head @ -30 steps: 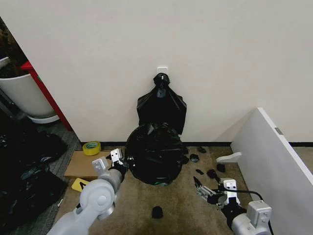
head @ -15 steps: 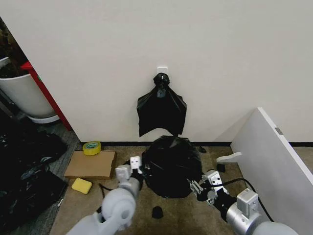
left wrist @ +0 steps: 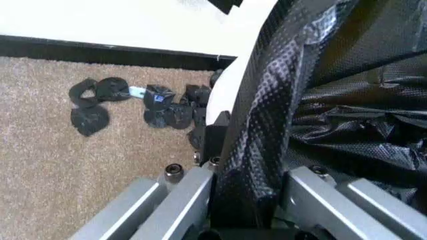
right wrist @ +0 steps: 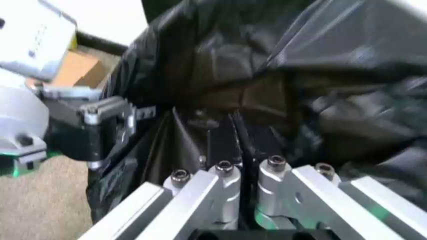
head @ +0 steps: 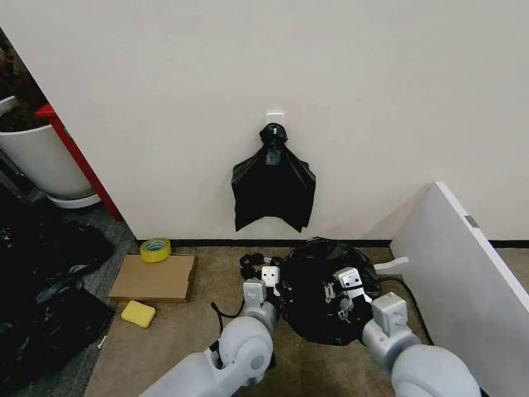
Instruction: Place the garbage bag over the trash bin.
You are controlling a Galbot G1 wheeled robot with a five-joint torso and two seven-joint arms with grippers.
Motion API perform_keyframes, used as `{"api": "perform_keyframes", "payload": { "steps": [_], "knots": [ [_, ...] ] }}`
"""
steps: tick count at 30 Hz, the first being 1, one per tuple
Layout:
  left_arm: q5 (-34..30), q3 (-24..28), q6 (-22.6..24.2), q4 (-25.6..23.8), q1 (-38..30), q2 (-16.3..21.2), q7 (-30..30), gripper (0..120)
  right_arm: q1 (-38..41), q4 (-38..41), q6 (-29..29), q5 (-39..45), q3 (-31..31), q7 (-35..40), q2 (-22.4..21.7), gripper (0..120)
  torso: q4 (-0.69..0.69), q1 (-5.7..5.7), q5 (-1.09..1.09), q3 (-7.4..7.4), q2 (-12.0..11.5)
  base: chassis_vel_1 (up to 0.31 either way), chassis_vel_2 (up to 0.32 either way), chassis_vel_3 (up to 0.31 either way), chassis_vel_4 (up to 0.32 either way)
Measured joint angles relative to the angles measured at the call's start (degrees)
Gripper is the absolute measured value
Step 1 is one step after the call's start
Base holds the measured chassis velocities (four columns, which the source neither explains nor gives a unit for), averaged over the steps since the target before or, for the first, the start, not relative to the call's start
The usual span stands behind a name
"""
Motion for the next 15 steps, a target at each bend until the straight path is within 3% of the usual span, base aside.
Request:
{"api": "perform_keyframes", "payload": {
  "steps": [6, 15],
  "knots": [
    [0.7, -0.7, -0.2, -0.4, 0.6, 0.5, 0.0, 0, 4.9, -4.6, -2.5, 1.0, -5.6, 3.8, 2.5, 0, 0.00, 0.00, -0.01, 0.00, 0.0, 0.000, 0.000, 0.000, 0.000],
    [0.9, -2.5, -0.4, -3.4, 2.5, 3.4, 0.1, 0, 13.4, -18.0, -2.8, -3.9, -14.7, 9.7, 8.5, 0, 0.00, 0.00, -0.01, 0.00, 0.0, 0.000, 0.000, 0.000, 0.000]
  ]
}}
